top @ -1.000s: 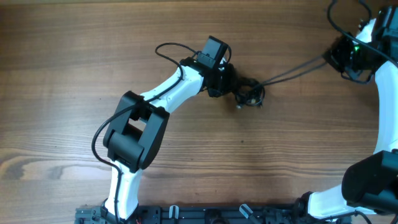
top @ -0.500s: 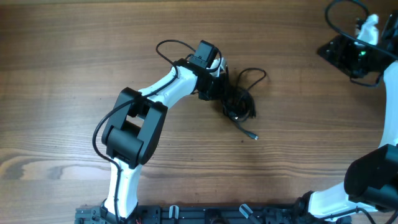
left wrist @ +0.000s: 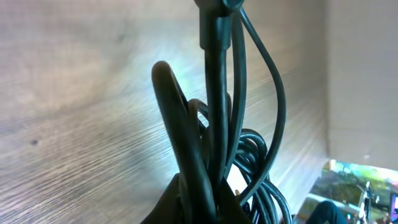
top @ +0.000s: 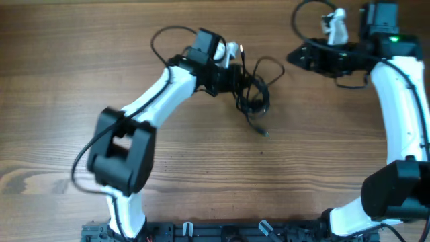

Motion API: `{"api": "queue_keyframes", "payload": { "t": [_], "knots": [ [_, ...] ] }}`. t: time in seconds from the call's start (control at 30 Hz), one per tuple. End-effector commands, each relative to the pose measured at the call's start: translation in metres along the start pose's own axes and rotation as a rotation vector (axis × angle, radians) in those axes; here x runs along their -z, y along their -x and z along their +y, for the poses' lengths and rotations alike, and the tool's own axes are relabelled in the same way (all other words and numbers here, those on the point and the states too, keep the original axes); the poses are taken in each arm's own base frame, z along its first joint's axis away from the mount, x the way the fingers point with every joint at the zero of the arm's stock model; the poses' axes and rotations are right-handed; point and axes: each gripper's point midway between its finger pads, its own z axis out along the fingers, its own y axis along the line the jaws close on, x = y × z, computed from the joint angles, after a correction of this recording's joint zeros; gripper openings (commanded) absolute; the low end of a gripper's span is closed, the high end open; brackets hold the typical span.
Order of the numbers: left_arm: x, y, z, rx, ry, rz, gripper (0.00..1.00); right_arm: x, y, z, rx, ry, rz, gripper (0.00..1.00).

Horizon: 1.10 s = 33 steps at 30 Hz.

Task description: Untangle cables

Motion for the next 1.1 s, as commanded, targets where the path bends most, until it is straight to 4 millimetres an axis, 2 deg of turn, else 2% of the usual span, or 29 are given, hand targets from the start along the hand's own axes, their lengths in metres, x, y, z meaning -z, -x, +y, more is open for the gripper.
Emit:
{"api": "queue_keyframes", "payload": {
  "t": [0.0,0.13,0.33,0.43,0.57,0.8,0.97,1.07],
  "knots": [
    [0.041,0.016,-0.038,-0.092,-0.072,-0.084,0.04,-0.02,0.003,0.016,0.012,-0.004,0.018,0.66],
    [0.051,0.018,-0.047,-0.103,-0.081,-0.104,0.04,-0.042,0.01,0.017,-0.054,-0.033,0.006,0.66],
    [0.051,0.015,-0.048,-0.096,-0.09,-0.09,0.04,-0.056,0.02,0.018,-0.065,-0.012,-0.012,0.65],
    [0.051,0.016,-0.046,-0.095,-0.082,-0.094,0.04,-0.06,0.016,0.015,-0.076,-0.01,0.006,0.65],
    [0.051,0.021,-0.036,-0.063,-0.024,-0.121,0.04,-0.061,0.006,0.011,-0.103,-0.026,0.045,0.63],
    [0.056,0.034,0.011,0.078,0.237,-0.232,0.04,-0.061,0.007,0.005,-0.173,-0.062,0.036,0.61],
    [0.055,0.035,0.012,0.076,0.259,-0.246,0.04,-0.065,0.001,0.003,-0.182,-0.107,0.051,0.57],
    [0.054,0.034,0.01,0.072,0.258,-0.243,0.04,-0.076,-0.005,0.007,-0.19,-0.113,0.073,0.57]
  ]
}}
